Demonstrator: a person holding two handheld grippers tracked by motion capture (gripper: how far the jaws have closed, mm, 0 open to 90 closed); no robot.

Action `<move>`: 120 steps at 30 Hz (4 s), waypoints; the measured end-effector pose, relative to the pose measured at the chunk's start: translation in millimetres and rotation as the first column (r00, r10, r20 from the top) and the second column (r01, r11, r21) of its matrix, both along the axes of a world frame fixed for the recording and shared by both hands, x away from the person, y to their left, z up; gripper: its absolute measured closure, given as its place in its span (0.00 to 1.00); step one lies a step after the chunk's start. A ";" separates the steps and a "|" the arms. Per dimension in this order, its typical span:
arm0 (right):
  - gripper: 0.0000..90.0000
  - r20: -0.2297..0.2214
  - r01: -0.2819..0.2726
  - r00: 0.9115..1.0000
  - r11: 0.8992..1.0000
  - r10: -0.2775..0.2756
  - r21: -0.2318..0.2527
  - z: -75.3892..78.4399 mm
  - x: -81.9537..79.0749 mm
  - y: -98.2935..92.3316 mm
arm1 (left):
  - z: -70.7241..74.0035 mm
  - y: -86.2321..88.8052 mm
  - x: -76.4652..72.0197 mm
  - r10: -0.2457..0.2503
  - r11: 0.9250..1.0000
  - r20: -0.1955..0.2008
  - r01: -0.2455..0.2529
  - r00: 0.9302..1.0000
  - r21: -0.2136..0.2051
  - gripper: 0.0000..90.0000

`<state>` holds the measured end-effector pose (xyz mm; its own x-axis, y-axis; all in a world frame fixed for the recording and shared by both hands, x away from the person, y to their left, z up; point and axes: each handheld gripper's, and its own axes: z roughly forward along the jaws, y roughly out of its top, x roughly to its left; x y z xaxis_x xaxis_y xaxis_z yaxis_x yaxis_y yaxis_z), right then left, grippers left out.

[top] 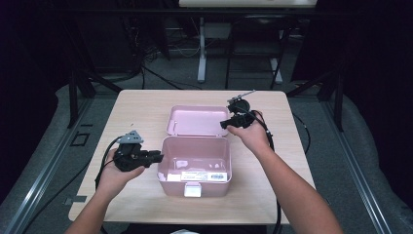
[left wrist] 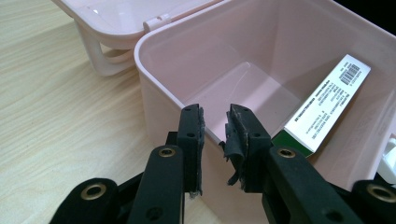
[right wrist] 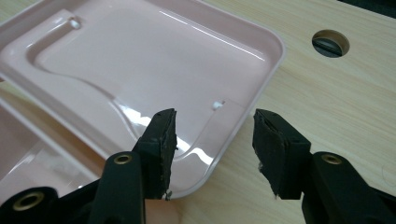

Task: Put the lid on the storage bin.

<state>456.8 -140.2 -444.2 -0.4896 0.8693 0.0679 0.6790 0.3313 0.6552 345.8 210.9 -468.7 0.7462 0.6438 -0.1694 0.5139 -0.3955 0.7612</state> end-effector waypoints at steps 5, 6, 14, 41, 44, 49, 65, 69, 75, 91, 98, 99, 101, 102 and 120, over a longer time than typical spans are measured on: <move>0.55 -0.001 0.033 0.999 0.999 -0.033 -0.002 -5.1 8.7 -0.7 | -0.6 0.3 0.2 0.002 1.000 -0.001 -0.002 1.000 -0.008 0.83; 0.55 -0.007 0.044 0.999 0.999 -0.044 -0.001 -5.6 10.6 -0.5 | -0.6 0.3 0.2 0.002 1.000 -0.001 -0.002 1.000 -0.008 0.83; 0.58 -0.026 0.086 0.996 0.996 -0.086 0.008 -12.4 22.0 1.9 | -0.3 0.0 -0.1 0.001 1.000 -0.002 -0.001 1.000 -0.005 0.84; 0.66 -0.052 0.204 0.977 0.979 -0.205 -0.006 -31.4 50.5 3.6 | -0.6 -0.1 -0.1 0.005 1.000 -0.003 -0.005 1.000 -0.009 0.84; 0.66 -0.067 0.226 0.972 0.974 -0.226 -0.013 -35.1 54.6 2.4 | -0.6 -0.2 -0.2 0.005 1.000 -0.005 -0.005 1.000 -0.009 0.84; 0.71 -0.077 0.245 0.967 0.969 -0.245 -0.002 -37.7 58.3 4.0 | -0.5 0.3 0.3 0.001 1.000 -0.003 -0.001 1.000 -0.007 0.84; 0.87 -0.101 0.282 0.955 0.959 -0.280 0.003 -36.9 68.1 11.2 | -0.7 0.2 0.2 0.007 1.000 -0.007 -0.007 1.000 -0.011 0.84; 0.88 -0.108 0.284 0.953 0.959 -0.284 -0.014 -35.1 71.0 13.0 | -0.7 0.2 0.2 0.007 1.000 -0.007 -0.007 1.000 -0.011 0.84; 0.88 -0.135 0.302 0.945 0.953 -0.298 0.011 -36.1 74.9 10.9 | -0.7 0.2 0.2 0.007 1.000 -0.008 -0.008 1.000 -0.012 0.84; 0.91 -0.120 0.311 0.944 0.950 -0.307 0.017 -28.7 73.3 11.6 | -0.5 0.4 0.6 0.007 1.000 -0.010 -0.007 1.000 -0.011 0.84; 0.91 -0.082 0.306 0.949 0.952 -0.304 0.011 -24.4 70.3 13.2 | -0.9 0.6 0.6 0.009 1.000 -0.016 -0.009 1.000 -0.019 0.84; 0.91 -0.079 0.306 0.949 0.952 -0.304 0.013 -23.5 69.8 13.0 | -0.9 0.5 0.5 0.010 1.000 -0.015 -0.010 1.000 -0.019 0.84; 0.91 -0.065 0.307 0.950 0.952 -0.305 0.017 -21.1 68.4 13.0 | -0.9 0.4 0.5 0.010 1.000 -0.015 -0.011 1.000 -0.019 0.84; 0.91 -0.058 0.308 0.950 0.951 -0.306 0.019 -18.9 67.2 13.1 | -0.9 0.5 0.6 0.010 1.000 -0.016 -0.010 1.000 -0.019 0.84; 0.93 0.027 0.286 0.957 0.956 -0.288 0.061 5.8 50.0 9.6 | -0.9 0.4 0.8 0.011 1.000 -0.018 -0.011 1.000 -0.019 0.84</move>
<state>506.9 -130.6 -438.4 -0.2232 0.9689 0.1072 0.7161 0.0883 0.6923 346.6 211.3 -469.5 0.7358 0.6486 -0.1948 0.5315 -0.3749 0.7596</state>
